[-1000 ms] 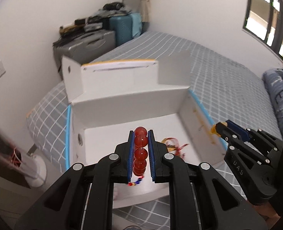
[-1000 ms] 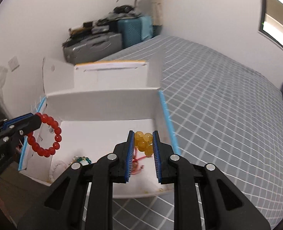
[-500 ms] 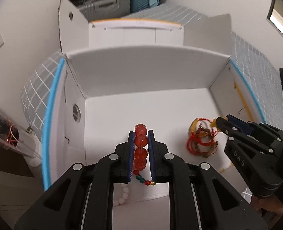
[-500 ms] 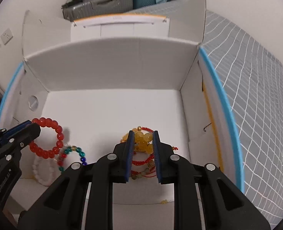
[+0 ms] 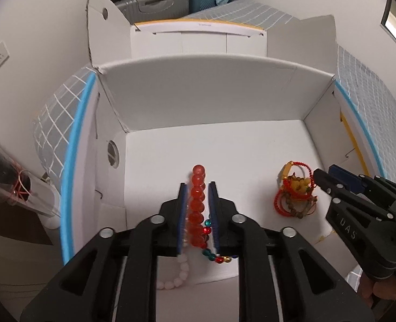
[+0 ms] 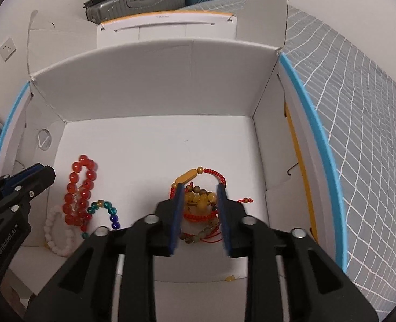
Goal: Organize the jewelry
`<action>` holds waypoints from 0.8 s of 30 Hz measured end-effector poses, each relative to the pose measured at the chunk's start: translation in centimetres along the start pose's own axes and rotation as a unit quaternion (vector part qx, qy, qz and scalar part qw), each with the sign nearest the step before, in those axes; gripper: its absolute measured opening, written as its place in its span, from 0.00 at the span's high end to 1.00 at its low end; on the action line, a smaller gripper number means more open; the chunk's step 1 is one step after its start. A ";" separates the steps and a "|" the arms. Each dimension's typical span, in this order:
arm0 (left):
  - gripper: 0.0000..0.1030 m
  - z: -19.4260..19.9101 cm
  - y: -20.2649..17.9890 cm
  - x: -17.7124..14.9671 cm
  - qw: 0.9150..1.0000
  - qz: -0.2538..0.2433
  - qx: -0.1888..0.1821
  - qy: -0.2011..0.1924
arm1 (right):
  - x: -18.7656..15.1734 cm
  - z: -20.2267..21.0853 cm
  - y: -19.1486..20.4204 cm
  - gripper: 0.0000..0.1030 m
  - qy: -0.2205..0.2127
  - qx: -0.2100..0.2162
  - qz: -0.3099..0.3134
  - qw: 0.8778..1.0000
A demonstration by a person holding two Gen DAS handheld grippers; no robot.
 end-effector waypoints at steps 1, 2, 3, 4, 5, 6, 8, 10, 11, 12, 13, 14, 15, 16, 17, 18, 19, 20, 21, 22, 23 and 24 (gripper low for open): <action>0.67 0.4 0.0 0.0 1.000 0.001 0.001 -0.004 | -0.1 0.6 0.0 0.63 -0.007 0.005 -0.001 1.000; 0.60 1.2 0.1 -0.1 1.000 0.003 0.002 -0.013 | -0.2 1.1 0.0 0.58 -0.012 0.008 -0.002 1.000; 0.57 1.7 0.1 -0.1 1.000 0.005 0.004 -0.020 | -0.2 1.6 -0.1 0.56 -0.017 0.009 -0.002 1.000; 0.49 2.2 0.1 -0.1 1.000 0.005 0.005 -0.026 | -0.3 2.5 -0.1 0.49 -0.028 0.010 -0.003 1.000; 0.40 2.9 0.0 -0.3 0.999 0.005 0.006 -0.034 | -0.4 3.3 -0.2 0.42 -0.040 0.012 -0.004 0.999; 0.34 3.5 0.0 -0.5 0.999 0.004 0.004 -0.043 | -0.5 4.2 -0.3 0.40 -0.050 0.014 -0.005 0.999; 0.21 4.5 0.0 -0.8 0.998 0.002 0.002 -0.057 | -1.0 5.8 -0.5 0.28 -0.070 0.020 -0.010 0.997; 0.19 5.7 0.1 -1.5 0.997 0.003 0.005 -0.071 | -1.6 7.3 -0.8 0.21 -0.088 0.024 -0.012 0.996; 0.17 6.2 0.1 -1.9 0.997 0.005 0.002 -0.076 | -2.1 8.1 -0.9 0.17 -0.098 0.025 -0.013 0.995; 0.13 6.9 0.2 -2.4 0.996 0.007 -0.002 -0.084 | -2.5 8.8 -1.1 0.14 -0.107 0.024 -0.015 0.994; 0.09 7.3 0.3 -2.8 0.996 0.010 -0.004 -0.091 | -2.7 9.2 -1.3 0.10 -0.114 0.023 -0.016 0.993; 0.05 7.8 0.3 -3.2 0.995 0.013 -0.004 -0.097 | -3.2 9.9 -1.4 0.08 -0.123 0.021 -0.015 0.992; 0.05 8.3 0.2 -3.7 0.995 0.016 -0.004 -0.103 | -3.6 10.3 -1.6 0.08 -0.129 0.020 -0.015 0.991; 0.05 8.5 0.3 -4.1 0.994 0.018 -0.004 -0.106 | -4.1 10.9 -1.7 0.07 -0.138 0.017 -0.015 0.990; 0.05 8.9 0.3 -4.6 0.993 0.021 -0.001 -0.113 | -4.6 11.2 -1.8 0.07 -0.143 0.014 -0.015 0.989; 0.05 9.3 0.2 -5.2 0.993 0.020 0.002 -0.120 | -5.1 11.6 -1.8 0.07 -0.148 0.010 -0.014 0.989; 0.05 9.5 0.0 -5.8 0.992 0.018 0.003 -0.124 | -5.7 11.9 -1.8 0.07 -0.152 0.010 -0.013 0.988; 0.05 9.6 -0.1 -6.5 0.992 0.017 -0.001 -0.127 | -6.4 12.2 -1.8 0.07 -0.155 0.012 -0.012 0.988; 0.05 9.8 -0.3 -7.0 0.992 0.016 -0.004 -0.127 | -7.0 12.5 -1.8 0.07 -0.159 0.011 -0.013 0.987; 0.05 9.9 -0.4 -7.5 0.992 0.015 -0.006 -0.127 | -7.5 12.7 -1.9 0.07 -0.164 0.011 -0.016 0.986; 0.05 10.0 -0.5 -8.1 0.991 0.015 -0.010 -0.130 | -8.0 12.9 -2.1 0.07 -0.169 0.013 -0.021 0.985; 0.05 10.1 -0.6 -8.4 0.991 0.015 -0.012 -0.132 | -8.5 13.1 -2.2 0.07 -0.172 0.014 -0.023 0.985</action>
Point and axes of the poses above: each gripper's, at about its wrist camera, not at the fingertips, and z roughly against the way its jaws point, y to its left, x to its top, the point moved 7 cm from there along -z, roughly the way its jaws point, and after that the axes turned 6 degrees about y, right-handed, at the moved point
